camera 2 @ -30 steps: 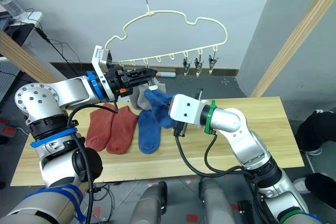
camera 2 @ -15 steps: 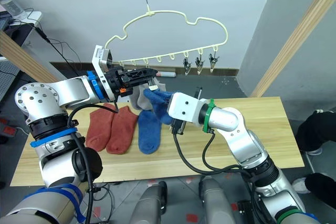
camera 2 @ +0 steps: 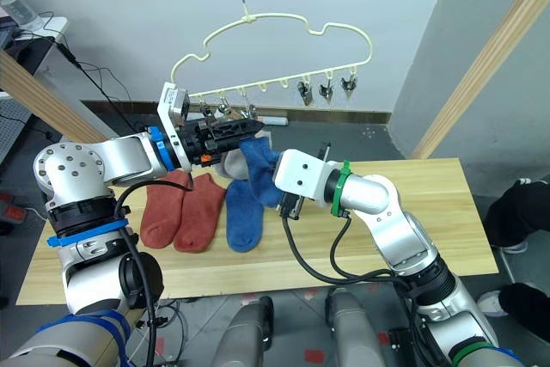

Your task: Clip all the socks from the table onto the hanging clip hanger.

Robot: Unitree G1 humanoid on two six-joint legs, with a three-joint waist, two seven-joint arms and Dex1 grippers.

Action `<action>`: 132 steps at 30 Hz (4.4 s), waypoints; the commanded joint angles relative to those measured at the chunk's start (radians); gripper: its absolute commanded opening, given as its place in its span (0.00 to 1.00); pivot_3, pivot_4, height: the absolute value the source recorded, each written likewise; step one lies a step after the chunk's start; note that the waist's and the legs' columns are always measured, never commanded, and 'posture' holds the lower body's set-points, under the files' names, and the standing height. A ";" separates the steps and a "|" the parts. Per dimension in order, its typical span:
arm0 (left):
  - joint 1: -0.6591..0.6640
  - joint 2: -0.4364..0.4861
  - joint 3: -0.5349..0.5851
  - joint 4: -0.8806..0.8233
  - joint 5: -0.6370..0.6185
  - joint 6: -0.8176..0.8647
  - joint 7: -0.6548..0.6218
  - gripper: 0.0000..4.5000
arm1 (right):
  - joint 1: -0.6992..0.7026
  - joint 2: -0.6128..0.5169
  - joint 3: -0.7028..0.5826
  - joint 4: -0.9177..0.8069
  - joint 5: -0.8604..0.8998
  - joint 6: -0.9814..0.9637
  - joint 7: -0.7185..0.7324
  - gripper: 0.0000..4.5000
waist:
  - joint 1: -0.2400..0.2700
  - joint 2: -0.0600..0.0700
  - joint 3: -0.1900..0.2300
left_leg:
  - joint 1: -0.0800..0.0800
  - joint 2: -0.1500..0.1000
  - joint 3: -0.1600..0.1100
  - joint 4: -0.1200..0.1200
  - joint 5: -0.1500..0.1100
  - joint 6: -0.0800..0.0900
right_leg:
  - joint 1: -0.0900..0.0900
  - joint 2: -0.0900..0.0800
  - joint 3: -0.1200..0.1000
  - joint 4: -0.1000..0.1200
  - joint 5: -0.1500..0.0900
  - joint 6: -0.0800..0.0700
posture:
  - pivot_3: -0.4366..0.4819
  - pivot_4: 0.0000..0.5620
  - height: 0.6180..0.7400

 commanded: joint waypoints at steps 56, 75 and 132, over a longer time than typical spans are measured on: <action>0.625 0.209 -0.175 -0.802 0.145 -0.868 -0.180 1.00 | -0.072 0.361 -0.210 0.009 0.047 0.314 -0.576 0.47 | 0.031 -0.004 -0.001 | -0.013 0.002 -0.004 -0.008 0.002 -0.001 | -0.011 0.000 -0.002 -0.007 0.001 -0.002 | 0.53 0.52 1.00; 0.639 0.228 -0.202 -0.682 0.237 -1.030 -0.289 1.00 | -0.163 0.378 -0.263 0.145 0.026 0.232 -0.694 0.47 | 0.031 -0.004 -0.001 | -0.012 0.002 -0.003 -0.008 0.003 0.000 | -0.011 0.000 -0.003 -0.006 0.005 -0.008 | 0.54 0.54 1.00; 0.610 0.220 -0.260 -0.654 0.282 -1.051 -0.275 1.00 | -0.274 0.493 -0.325 0.297 0.177 0.209 -0.723 0.47 | 0.031 -0.003 -0.001 | -0.012 0.002 -0.004 0.005 0.003 0.001 | -0.011 0.002 -0.003 0.008 0.003 -0.005 | 0.53 0.55 1.00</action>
